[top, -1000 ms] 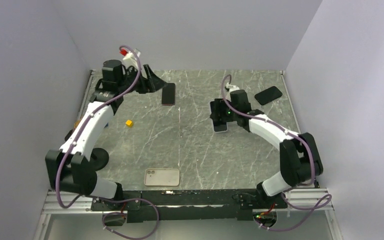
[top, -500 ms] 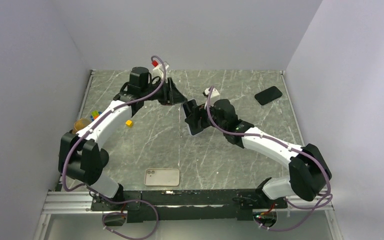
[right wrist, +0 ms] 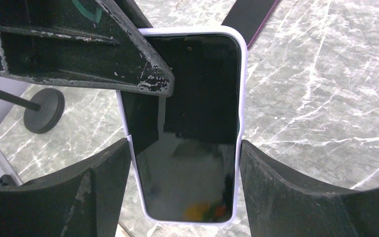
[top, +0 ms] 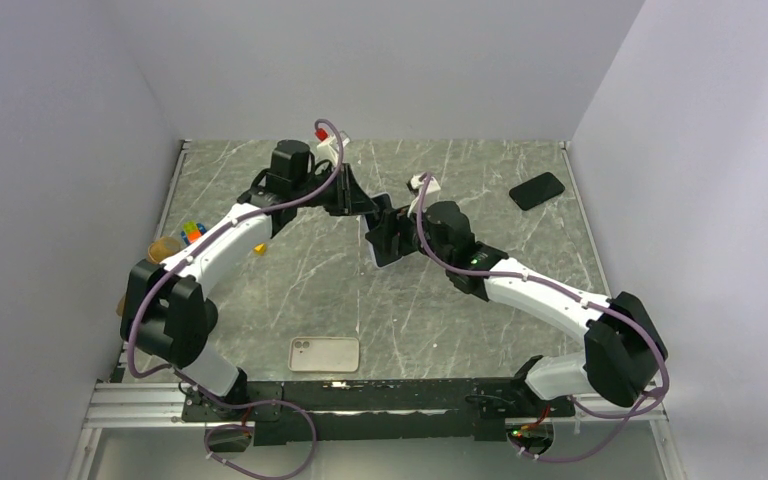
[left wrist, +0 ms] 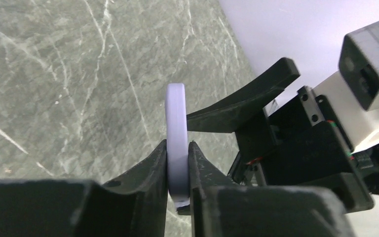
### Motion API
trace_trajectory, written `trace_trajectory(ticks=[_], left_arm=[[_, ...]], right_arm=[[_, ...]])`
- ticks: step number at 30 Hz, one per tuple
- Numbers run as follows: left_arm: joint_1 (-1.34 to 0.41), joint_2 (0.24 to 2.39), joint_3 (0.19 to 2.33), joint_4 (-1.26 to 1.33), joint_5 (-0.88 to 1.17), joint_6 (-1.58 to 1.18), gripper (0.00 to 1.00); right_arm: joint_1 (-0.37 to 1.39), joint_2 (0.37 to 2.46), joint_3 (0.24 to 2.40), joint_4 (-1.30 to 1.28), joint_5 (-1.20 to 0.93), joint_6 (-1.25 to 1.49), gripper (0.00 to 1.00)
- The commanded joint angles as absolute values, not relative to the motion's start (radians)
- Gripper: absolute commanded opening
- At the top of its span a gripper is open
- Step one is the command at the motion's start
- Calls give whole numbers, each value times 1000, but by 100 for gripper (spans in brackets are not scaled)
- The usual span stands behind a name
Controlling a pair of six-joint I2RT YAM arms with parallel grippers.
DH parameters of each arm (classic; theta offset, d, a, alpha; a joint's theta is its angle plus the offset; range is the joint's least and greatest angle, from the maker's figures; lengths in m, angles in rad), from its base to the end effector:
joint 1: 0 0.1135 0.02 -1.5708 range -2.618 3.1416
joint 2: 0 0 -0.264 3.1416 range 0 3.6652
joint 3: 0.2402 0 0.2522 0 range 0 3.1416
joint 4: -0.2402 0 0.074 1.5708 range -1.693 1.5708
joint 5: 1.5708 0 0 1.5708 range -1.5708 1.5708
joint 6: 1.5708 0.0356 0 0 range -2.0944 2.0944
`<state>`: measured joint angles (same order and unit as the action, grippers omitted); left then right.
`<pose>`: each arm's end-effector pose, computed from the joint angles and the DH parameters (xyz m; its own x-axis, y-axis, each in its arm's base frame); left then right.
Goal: Take the phone out of the phone case
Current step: Adjust the phone.
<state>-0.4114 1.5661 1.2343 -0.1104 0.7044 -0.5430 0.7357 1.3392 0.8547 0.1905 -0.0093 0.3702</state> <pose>0.3219 -0.1656 0.3112 -0.7704 -0.0934 -0.6306 0.5175 0.4860 -0.7043 0.2289 0.2076 0.2777 -0.4455 0.0848 -0.8913 -0.5540 0.7559 0.3488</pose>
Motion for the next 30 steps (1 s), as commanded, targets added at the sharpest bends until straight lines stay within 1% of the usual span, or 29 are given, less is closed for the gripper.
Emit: trace_trajectory(ticks=[1,2,3,4,5,6,10,13,16,19,21,24,27,30], left_arm=[[-431,1568,1230,-32,763,-548,13],[-432,1568,1228,-16,781,-556,7],[-433,1569,1225,-9,802,-564,1],[-432,1572,1223,29,831,-571,0],[-432,1571,1224,50,856,-574,0],[-432,1568,1227,60,868,-568,0],[-432,1541,1256,20,887,-484,0],[-432,1534,1271,34,947,-455,0],[-433,1539,1278,70,1016,-463,0],[-445,1539,1267,98,1038,-459,0],[-456,1546,1261,123,1053,-475,0],[-460,1559,1232,227,1094,-557,0],[-469,1558,1203,356,1133,-636,0],[-482,1554,1200,368,1144,-637,0]], right_arm=[[747,1305,918,275,32,387,0],[747,1304,919,258,27,381,12],[746,1301,920,240,22,375,38],[746,1297,920,218,21,373,63],[747,1293,923,186,27,373,93],[746,1285,926,147,39,375,99],[738,1215,889,14,46,362,100],[676,1166,868,-91,-73,363,100],[589,1161,894,-182,-206,377,100],[522,1160,907,-227,-359,370,99],[501,1144,880,-194,-482,346,96],[486,1116,805,-67,-685,363,86],[473,1100,726,104,-771,436,80],[460,1123,690,230,-838,513,71]])
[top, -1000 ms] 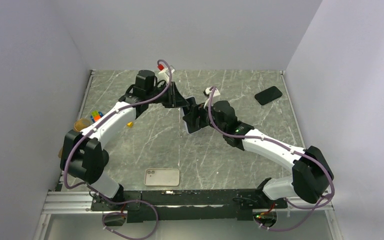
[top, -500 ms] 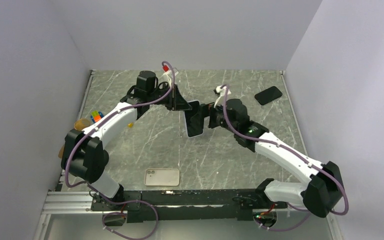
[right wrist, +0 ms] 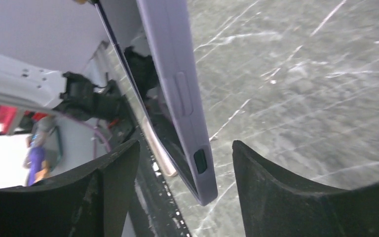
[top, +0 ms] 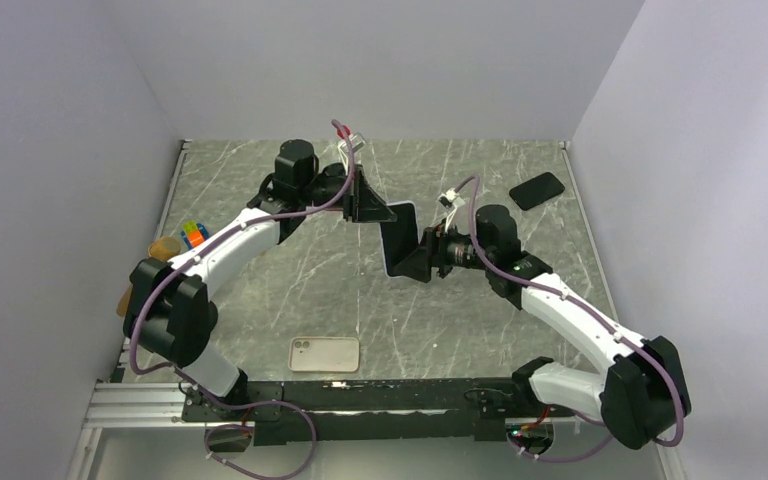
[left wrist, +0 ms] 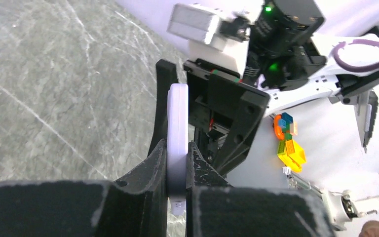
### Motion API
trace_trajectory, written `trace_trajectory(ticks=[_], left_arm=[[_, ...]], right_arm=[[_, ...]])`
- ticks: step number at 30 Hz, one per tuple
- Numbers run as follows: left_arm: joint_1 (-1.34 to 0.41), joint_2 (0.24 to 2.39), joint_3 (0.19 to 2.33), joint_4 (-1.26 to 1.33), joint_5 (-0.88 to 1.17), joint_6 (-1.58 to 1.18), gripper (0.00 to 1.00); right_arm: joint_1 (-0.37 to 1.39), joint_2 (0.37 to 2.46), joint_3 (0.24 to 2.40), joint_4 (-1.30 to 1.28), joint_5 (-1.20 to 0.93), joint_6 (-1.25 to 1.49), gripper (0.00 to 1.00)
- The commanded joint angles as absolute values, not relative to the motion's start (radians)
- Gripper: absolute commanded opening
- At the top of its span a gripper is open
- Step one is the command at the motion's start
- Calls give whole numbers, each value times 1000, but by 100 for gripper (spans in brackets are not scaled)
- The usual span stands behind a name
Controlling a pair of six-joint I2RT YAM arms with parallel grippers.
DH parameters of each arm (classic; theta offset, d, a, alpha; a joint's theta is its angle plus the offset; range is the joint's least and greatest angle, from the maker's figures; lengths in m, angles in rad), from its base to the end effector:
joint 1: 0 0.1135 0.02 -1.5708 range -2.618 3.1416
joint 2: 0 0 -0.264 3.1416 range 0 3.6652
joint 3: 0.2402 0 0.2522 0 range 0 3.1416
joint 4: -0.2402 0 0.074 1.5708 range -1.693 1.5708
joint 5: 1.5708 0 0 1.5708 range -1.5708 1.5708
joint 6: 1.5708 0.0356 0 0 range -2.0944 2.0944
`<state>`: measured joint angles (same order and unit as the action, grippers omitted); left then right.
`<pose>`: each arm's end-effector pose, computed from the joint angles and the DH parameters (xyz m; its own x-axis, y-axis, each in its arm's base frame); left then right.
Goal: Take the phone out of the phone case
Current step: Adjust the phone.
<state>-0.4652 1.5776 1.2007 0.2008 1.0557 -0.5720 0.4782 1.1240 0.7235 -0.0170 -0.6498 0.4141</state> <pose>0.3094 -0.1900 0.3271 -0.6658 0.0358 -0.7453 0.7449 0.0895 -0.6611 0.2107 0.1335 0.2698 -0.6746 0.0112 -0.7381 -0.6401 0.4892 0.5924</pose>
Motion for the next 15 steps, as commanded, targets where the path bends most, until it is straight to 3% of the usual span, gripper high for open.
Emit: trace_trajectory(ticks=[1,3,10,15], left_arm=[[-486,1553,1201,365,1144,-636,0],[-493,1550,1200,369,1148,-634,0],[-496,1530,1194,384,1152,-634,0],[-497,1534,1203,381,1168,-636,0]], right_arm=[[456,1128,682,286,-853,540,66],[448,1127,657,368,-869,591,58],[401,1076,533,651,-936,744,60],[372,1084,517,717,-1001,780,53]])
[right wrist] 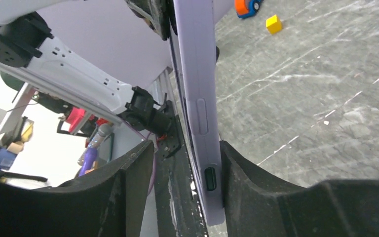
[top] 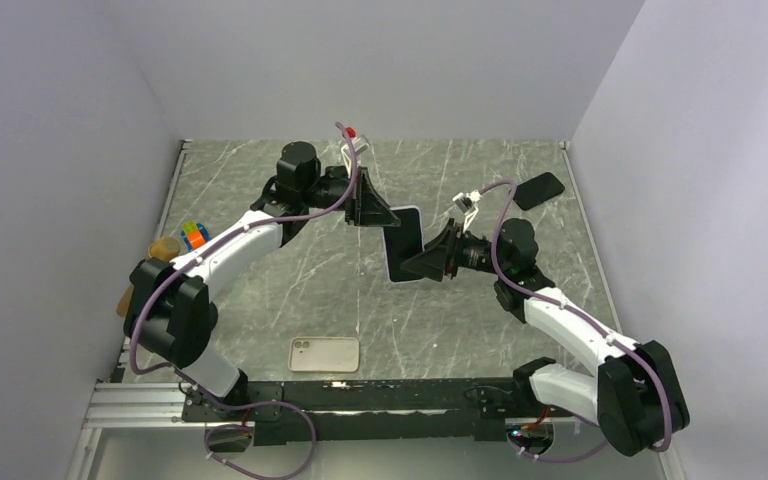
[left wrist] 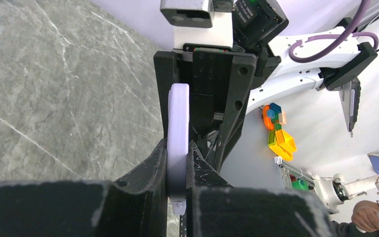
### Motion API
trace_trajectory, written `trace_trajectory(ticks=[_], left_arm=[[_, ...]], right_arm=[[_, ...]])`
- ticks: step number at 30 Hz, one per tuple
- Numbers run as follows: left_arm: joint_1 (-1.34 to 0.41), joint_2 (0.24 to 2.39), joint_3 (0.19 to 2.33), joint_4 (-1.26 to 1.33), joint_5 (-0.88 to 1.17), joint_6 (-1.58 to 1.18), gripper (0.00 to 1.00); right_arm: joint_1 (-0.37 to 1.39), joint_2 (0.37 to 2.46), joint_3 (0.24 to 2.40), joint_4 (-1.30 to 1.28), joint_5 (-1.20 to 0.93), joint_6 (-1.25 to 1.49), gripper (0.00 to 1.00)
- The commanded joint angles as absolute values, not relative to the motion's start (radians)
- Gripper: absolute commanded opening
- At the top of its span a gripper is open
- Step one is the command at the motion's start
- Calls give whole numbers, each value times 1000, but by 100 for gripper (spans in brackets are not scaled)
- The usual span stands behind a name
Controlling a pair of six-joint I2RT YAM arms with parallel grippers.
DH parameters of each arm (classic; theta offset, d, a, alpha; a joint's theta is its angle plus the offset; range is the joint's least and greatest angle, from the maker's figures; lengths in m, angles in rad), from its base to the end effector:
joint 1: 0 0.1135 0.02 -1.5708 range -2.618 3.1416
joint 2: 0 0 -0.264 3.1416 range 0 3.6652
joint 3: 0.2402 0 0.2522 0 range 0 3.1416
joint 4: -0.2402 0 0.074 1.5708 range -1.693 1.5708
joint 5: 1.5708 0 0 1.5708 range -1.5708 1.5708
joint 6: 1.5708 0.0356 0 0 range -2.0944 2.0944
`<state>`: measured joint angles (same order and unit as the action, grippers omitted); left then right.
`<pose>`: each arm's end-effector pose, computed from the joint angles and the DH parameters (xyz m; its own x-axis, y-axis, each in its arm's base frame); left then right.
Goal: Take the phone out of the phone case
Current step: Adjust the phone.
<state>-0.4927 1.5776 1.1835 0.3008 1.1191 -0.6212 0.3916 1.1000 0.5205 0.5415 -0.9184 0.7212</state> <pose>0.3022 -0.1986 0.3305 -0.6463 0.0586 -0.7609 0.7619 -0.0062 -0.6476 0.2051 0.1153 0.2612 -0.6640 0.1595 -0.7305 -0.7020 0.2034 0.6825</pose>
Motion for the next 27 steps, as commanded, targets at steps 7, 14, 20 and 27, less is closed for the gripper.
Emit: trace_trajectory(ticks=[7,14,20,27], left_arm=[[-518,1538,1208,382,1188,-632,0],[-559,1541,1248,262,1219,-528,0],[-605,1525,1292,76,1225,-365,0],[-617,1525,1307,31,1226,-329,0]], right_arm=[[363,1114,533,764,-1000,814,49],[364,1147,595,708,-1016,776,49],[364,1188,731,387,-1138,576,49],[365,1235,889,-96,-1223,252,44]])
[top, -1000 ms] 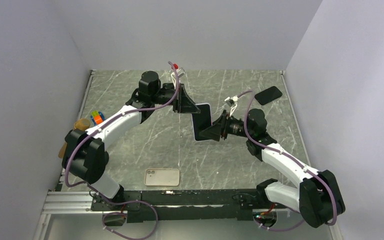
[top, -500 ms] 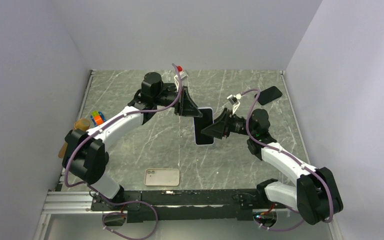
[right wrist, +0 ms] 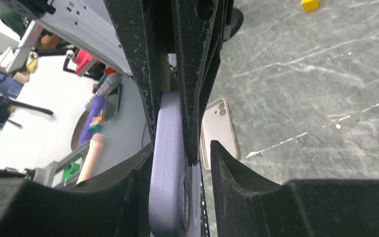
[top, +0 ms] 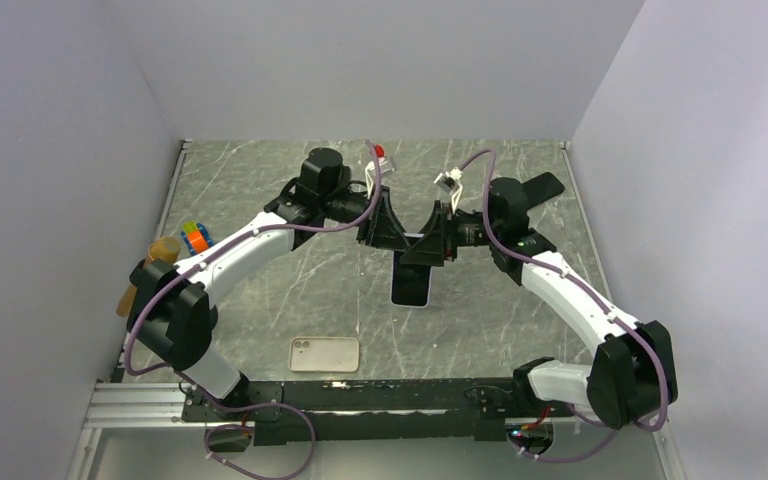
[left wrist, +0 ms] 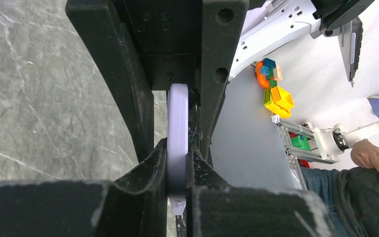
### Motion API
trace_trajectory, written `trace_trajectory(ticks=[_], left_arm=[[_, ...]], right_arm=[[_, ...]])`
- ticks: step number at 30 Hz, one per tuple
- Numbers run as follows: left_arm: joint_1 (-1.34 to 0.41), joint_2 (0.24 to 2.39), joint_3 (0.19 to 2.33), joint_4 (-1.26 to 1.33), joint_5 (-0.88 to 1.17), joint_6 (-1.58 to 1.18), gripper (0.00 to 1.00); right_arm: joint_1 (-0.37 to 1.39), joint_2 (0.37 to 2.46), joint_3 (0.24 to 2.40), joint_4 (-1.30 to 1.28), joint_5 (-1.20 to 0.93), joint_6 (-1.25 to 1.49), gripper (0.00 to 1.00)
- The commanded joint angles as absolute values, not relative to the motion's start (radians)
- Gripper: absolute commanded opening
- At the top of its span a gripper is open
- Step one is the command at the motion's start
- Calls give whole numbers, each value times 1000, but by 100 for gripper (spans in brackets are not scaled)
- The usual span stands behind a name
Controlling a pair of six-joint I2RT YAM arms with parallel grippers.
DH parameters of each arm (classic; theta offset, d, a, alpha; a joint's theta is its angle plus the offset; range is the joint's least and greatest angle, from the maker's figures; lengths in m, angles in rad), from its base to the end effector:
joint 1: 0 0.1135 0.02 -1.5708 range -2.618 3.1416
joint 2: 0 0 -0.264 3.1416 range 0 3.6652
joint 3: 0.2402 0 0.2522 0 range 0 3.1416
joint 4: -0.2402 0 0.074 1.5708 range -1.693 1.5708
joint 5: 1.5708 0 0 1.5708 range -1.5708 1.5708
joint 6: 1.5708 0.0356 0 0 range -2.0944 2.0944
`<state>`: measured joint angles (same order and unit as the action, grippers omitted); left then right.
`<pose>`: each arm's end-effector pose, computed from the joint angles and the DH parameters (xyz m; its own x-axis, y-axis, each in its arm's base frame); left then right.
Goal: Take the phone out of the phone case
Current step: Adjust the phone.
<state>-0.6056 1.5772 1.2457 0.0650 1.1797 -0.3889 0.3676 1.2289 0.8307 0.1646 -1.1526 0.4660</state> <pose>0.2750 -0.2305 0.3314 -0.5607 0.2124 -0.8003 0.7972 -0.1229 -0.5911 0.2371 0.1262 0.3021 -0.6313 -0.0476 -0.7741 -0.7745 0.0905 0.6261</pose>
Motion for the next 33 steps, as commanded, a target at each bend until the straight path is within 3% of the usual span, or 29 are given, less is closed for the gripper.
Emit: trace_trajectory(ticks=[1,10,12,13,15,17,19,20,22,25,27,30,33], left_arm=[[-618,1526,1312,16,1224,-313,0],[-636,1520,1315,2,1239,-288,0],[-643,1519,1320,-28,1241,-274,0],[-644,1517,1320,-22,1239,-276,0],[-644,1509,1322,-26,1201,-287,2],[-641,1497,1353,-126,1066,-248,41],[-631,1465,1373,-199,908,-234,69],[-628,1437,1362,-203,826,-242,81],[-626,1376,1339,-217,644,-270,90],[-626,1263,1260,-213,387,-352,89],[-626,1170,1161,-142,279,-427,82],[-625,1040,991,72,323,-537,65],[-625,1013,891,251,447,-639,66]], right_arm=[[365,1234,890,-95,-1238,250,43],[377,1264,928,-151,-1275,195,32],[391,1271,940,-134,-1266,207,18],[400,1273,951,-144,-1257,200,3],[420,1259,950,-114,-1202,219,0],[426,1223,920,-44,-1083,283,0],[415,1172,864,50,-896,398,0],[404,1153,846,81,-807,462,0],[374,1113,793,192,-712,629,0],[359,1051,728,341,-541,800,0],[359,1023,712,395,-444,870,0],[359,1003,672,554,-349,969,0],[361,1046,632,786,-359,1092,0]])
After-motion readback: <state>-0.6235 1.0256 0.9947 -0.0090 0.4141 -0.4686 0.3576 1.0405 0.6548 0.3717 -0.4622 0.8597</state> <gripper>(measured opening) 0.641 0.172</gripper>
